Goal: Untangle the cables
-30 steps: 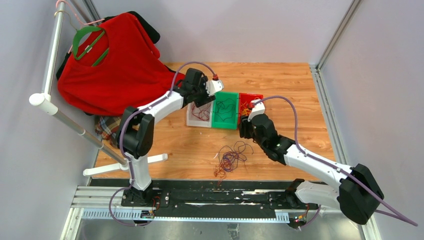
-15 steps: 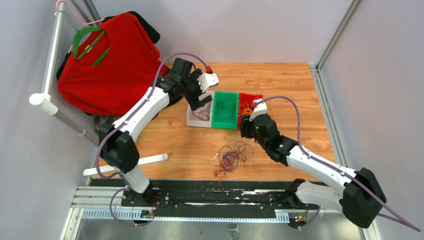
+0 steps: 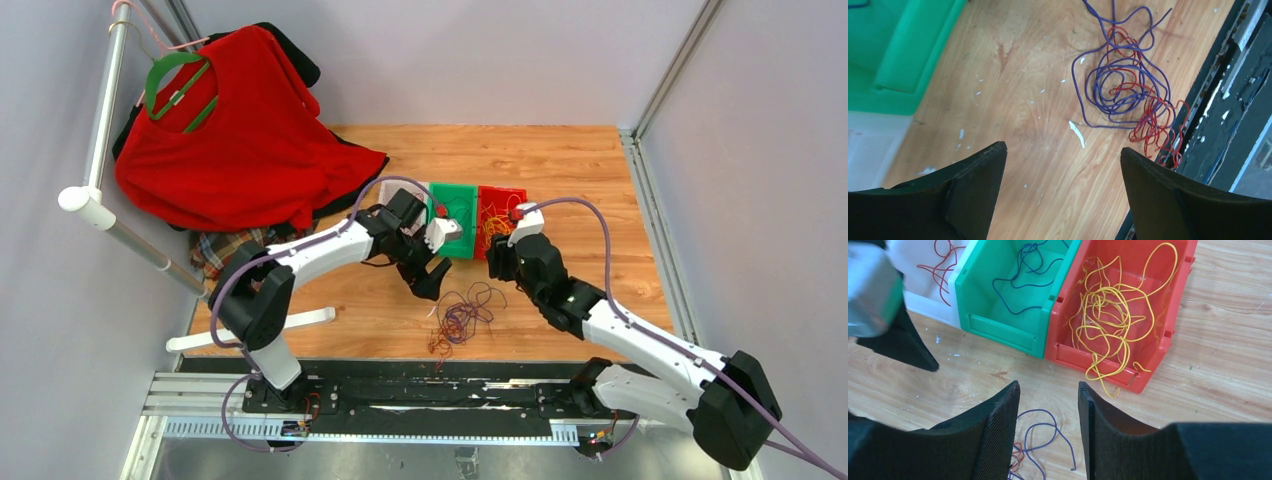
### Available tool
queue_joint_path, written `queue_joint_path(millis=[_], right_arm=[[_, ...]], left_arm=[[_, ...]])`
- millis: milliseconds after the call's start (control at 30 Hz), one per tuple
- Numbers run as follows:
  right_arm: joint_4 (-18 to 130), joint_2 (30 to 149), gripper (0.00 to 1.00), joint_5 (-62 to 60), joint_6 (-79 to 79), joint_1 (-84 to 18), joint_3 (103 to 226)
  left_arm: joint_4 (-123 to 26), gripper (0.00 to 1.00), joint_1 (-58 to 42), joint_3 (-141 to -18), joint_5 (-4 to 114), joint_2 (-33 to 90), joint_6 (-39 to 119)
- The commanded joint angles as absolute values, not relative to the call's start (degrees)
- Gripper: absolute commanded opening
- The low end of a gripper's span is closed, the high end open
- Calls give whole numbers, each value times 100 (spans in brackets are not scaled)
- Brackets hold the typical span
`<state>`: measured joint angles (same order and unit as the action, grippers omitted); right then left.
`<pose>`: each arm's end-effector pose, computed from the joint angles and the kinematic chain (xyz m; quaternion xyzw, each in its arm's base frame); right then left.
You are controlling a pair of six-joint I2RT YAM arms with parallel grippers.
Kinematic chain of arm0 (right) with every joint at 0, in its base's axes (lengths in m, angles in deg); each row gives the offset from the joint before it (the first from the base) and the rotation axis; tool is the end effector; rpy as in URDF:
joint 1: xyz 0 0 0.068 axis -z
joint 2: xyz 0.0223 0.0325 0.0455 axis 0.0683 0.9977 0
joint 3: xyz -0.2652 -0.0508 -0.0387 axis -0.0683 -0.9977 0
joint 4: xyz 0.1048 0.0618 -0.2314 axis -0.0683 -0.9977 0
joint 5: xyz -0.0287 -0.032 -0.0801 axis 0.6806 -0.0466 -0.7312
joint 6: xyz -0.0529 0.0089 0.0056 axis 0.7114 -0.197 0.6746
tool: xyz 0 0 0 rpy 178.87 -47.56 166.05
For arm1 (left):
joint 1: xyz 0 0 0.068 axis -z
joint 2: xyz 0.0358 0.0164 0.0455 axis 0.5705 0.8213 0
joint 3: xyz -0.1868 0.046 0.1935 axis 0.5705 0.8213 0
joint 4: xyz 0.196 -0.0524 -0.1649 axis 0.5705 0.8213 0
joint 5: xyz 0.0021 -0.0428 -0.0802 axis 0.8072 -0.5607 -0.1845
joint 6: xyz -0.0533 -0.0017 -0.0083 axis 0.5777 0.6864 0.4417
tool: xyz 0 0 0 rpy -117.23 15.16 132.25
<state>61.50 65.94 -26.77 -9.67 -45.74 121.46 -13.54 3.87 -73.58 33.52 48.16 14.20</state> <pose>0.1766 0.1432 0.2511 -0.0884 0.8089 0.1626 0.5581 0.2523 -0.2245 0.2170 0.4763 0.8094 -0.2929 0.1794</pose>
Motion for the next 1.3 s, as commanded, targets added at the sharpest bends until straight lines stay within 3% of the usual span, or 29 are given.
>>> queue_joint_path(millis=[0,167,367,433,567,633,833,1033,1267], right_arm=[[5991,6397,46,-2883,-1004,-4494,12072],[5988,6273,45,-2918,-1034,-4496,11981],[6029,6080,43,-2902,-1058,-4496,11916],[6032,6049,43,-2875,-1048,-4496,11904],[6034,5917,41,-2768,-1043,-4494,11874],[6063,5829,41,-2701,-1047,-4496,11852],[6397,5778,50,-1989,-1117,-4509,11822],[6706,5874,64,-1324,-1032,-4769,12040],[7008,6204,66,-1213,-859,-5027,12364]], left_arm=[[-2391,87,515,-6932,3169,5064,2643],[-3106,80,687,-6651,3283,5248,3019],[-3551,58,813,-6610,3703,5488,2971],[-3635,47,813,-6622,3728,5550,2954],[-3173,13,811,-6808,3695,5510,2737],[-2851,2,799,-6900,3750,5242,2526],[-1913,1,708,-7547,3570,4191,2287],[-1177,1,697,-8284,3492,3977,2130],[-745,1,697,-8627,3321,3868,2038]])
